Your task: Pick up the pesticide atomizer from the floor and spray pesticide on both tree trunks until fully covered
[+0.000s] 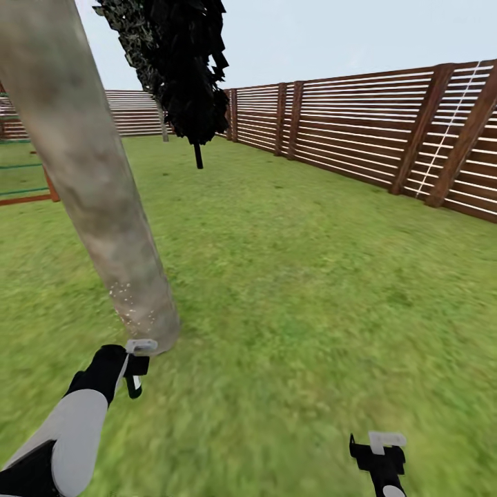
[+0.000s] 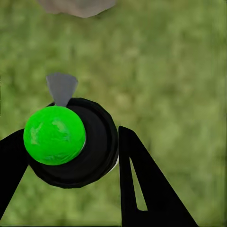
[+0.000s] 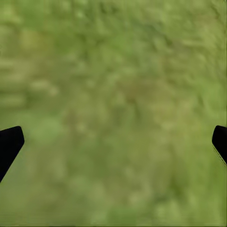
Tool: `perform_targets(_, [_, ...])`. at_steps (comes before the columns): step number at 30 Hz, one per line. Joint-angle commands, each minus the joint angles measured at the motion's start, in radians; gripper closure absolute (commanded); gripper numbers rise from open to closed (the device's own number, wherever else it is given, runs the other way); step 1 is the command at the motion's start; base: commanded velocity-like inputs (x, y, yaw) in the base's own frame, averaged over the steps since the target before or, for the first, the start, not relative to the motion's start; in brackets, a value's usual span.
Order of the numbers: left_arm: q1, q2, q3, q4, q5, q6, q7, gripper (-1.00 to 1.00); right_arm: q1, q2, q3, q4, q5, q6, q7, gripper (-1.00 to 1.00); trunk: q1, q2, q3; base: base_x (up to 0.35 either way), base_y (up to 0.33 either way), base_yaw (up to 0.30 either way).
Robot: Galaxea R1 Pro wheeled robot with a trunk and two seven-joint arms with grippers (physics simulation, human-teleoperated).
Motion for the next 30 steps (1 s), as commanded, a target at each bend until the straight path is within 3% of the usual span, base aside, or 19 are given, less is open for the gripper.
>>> perform_targets(1, [-0.001,-0.001,0.006,-0.002,-0.011,0.003,-0.009,1.0,0.0,0.0,0.009,0.0,-0.01,-0.002,-0.002,-1.0,0.0,0.0,-0.001,0.081,-0.277,0.278])
perform_targets(6, [-0.001,0.0,0.006,-0.002,-0.01,0.003,-0.009,1.0,0.0,0.0,0.009,0.0,-0.01,-0.003,-0.002,-1.0,0.0,0.0,-0.001,0.072,-0.277,0.254])
perform_targets(20, [-0.001,0.0,0.007,-0.003,-0.01,0.003,-0.009,1.0,0.0,0.001,0.009,0.0,-0.009,-0.003,-0.002,-1.0,0.0,0.0,-0.001,0.046,-0.277,0.026])
perform_targets(30, [-0.001,0.0,0.007,-0.003,-0.009,0.003,-0.009,1.0,0.0,0.001,0.009,0.0,-0.009,-0.002,-0.002,-1.0,0.0,0.0,-0.001,0.189,-0.238,0.265])
